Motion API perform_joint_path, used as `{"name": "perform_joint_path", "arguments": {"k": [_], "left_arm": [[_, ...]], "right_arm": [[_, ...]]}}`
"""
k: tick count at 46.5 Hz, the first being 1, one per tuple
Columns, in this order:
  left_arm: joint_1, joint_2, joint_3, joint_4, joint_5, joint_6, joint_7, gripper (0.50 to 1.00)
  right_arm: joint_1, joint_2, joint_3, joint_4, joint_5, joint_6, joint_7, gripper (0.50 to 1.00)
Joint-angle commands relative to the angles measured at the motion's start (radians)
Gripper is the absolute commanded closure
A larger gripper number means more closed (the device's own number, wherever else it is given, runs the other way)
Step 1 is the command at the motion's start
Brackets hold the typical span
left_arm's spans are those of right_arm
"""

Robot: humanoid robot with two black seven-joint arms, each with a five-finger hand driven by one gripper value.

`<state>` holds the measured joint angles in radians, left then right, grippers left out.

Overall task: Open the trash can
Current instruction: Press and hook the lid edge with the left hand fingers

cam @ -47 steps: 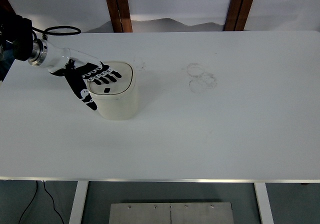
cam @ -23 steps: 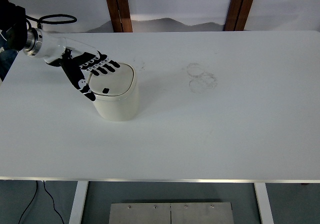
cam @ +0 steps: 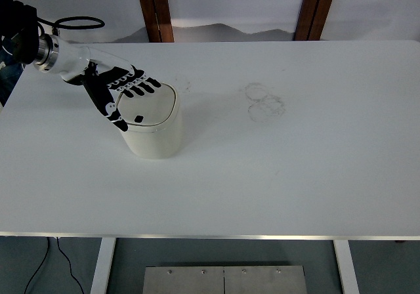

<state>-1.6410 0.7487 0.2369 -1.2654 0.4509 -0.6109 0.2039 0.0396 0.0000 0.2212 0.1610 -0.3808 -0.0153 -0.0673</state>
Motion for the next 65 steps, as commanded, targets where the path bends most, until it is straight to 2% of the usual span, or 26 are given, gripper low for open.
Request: {"name": "perform_joint_path", "arguments": {"k": [1,65], "left_arm": [[0.0,-0.002,0.001,0.0,0.0,0.0,0.0,0.5],[0.018,-0.031,0.025,-0.008,0.002,0.0,0.0,0.5]], "right_arm": [[0.0,0.0,0.001,0.0,0.0,0.0,0.0,0.505],[0.002,0.0,0.0,0.0,0.0,0.0,0.0,0.505]]}}
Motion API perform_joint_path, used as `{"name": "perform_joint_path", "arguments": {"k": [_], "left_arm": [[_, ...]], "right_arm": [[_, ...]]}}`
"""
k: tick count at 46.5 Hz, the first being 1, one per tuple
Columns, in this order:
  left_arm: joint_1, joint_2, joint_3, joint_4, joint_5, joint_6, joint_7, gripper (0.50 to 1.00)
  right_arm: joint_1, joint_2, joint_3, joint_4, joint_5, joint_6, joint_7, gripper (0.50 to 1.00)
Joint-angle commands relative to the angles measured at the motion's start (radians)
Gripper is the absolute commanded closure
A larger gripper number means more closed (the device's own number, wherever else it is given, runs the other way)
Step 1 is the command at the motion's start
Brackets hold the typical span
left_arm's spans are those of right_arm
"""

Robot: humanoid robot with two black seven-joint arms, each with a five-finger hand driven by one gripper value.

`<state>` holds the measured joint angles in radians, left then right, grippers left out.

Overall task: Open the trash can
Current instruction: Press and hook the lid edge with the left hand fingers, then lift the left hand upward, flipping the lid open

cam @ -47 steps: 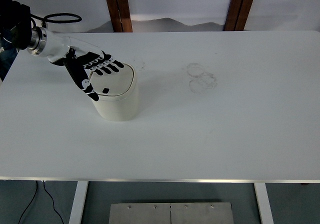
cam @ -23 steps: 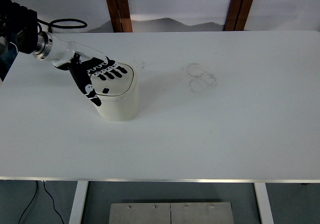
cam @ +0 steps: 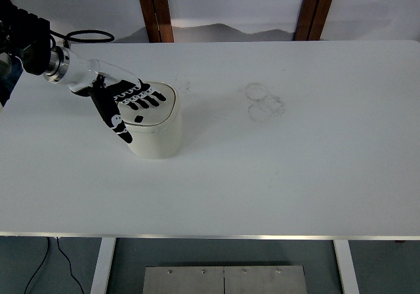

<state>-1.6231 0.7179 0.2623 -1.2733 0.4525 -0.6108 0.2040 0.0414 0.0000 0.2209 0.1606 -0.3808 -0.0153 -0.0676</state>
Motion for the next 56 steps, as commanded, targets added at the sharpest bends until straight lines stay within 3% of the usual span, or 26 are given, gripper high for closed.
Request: {"name": "perform_joint_path", "arguments": {"k": [1,56], "left_arm": [[0.002,0.0,0.0,0.0,0.0,0.0,0.0,0.5],[-0.007,0.008,0.005,0.008,-0.008,0.0,0.0,0.5]], "right_arm": [[0.0,0.0,0.0,0.0,0.0,0.0,0.0,0.505],[0.0,0.0,0.0,0.0,0.0,0.0,0.0,0.505]]}}
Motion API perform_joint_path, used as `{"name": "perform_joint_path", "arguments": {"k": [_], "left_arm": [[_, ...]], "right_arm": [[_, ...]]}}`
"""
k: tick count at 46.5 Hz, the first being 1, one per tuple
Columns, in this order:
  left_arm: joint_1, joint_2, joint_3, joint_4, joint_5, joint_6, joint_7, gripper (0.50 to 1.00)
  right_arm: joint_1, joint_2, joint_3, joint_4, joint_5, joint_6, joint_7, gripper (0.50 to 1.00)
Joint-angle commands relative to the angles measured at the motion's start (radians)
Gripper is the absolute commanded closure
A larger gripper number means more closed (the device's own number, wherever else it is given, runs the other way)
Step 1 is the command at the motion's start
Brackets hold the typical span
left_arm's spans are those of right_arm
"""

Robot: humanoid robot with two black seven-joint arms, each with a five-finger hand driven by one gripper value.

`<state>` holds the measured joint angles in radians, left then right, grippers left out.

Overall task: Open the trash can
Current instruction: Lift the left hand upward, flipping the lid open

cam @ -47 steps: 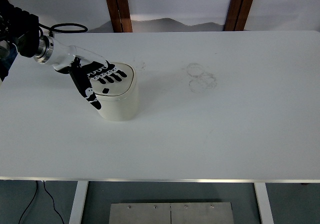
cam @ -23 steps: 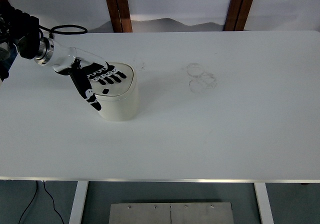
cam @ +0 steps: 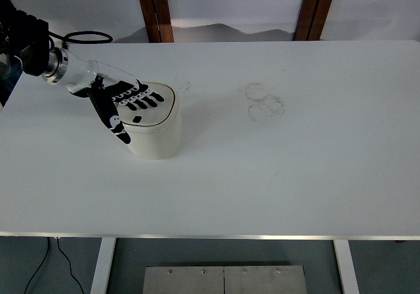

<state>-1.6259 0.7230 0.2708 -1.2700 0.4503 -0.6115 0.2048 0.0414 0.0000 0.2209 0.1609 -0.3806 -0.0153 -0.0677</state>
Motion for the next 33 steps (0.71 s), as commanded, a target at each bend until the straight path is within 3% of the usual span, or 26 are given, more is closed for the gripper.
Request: {"name": "perform_joint_path", "arguments": {"k": [1,33], "left_arm": [[-0.006,0.003,-0.005,0.006,-0.005,0.001,-0.001,0.5],[-0.117,0.003,-0.016,0.158,-0.148,0.001,-0.002,0.5]], "right_arm": [[0.0,0.0,0.0,0.0,0.0,0.0,0.0,0.505],[0.0,0.0,0.002,0.0,-0.001,0.0,0.0,0.505]]}}
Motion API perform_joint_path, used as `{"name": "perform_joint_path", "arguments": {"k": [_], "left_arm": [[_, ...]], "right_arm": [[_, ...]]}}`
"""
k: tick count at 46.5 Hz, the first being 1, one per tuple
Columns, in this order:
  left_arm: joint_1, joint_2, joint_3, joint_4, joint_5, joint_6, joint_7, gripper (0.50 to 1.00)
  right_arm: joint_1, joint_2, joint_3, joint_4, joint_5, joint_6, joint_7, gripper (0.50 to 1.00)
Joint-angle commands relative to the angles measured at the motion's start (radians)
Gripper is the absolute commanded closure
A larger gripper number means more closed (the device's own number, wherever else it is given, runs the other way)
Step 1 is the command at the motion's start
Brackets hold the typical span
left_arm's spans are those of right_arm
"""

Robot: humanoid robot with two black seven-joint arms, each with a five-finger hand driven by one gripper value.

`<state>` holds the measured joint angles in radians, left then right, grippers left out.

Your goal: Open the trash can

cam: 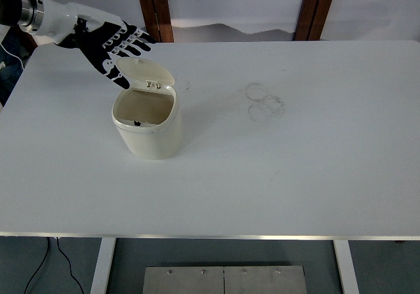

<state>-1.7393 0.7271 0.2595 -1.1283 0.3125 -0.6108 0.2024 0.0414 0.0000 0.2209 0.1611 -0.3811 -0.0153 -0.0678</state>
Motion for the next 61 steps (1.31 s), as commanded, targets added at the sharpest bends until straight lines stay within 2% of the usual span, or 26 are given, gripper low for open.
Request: {"name": "perform_joint_path", "arguments": {"k": [1,15,29,44,61], "left_arm": [[-0.005,-0.003,-0.008,0.024,-0.019,0.0,0.0,0.5],[-0.06,-0.011,-0.029,0.108,-0.142,0.0,0.0,0.5],[-0.025,-0.014,-0.118,0.22,-0.329,0.0,-0.014,0.5],[0.128,-0.023,-0.402,0.413,-0.483,0.026,-0.026,0.5],[0.316,-0.021,-0.686,0.518,-0.486,0.028,-0.064,0.5]], "right_arm": [[0.0,0.0,0.002,0.0,-0.001,0.0,0.0,0.505],[0.0,0.0,0.0,0.0,-0.001,0.0,0.0,0.505],[0.0,0.0,0.0,0.0,-0.001,0.0,0.0,0.505],[0.0,0.0,0.0,0.0,-0.001,0.0,0.0,0.505],[0.0,0.0,0.002,0.0,-0.001,0.0,0.0,0.505]]}}
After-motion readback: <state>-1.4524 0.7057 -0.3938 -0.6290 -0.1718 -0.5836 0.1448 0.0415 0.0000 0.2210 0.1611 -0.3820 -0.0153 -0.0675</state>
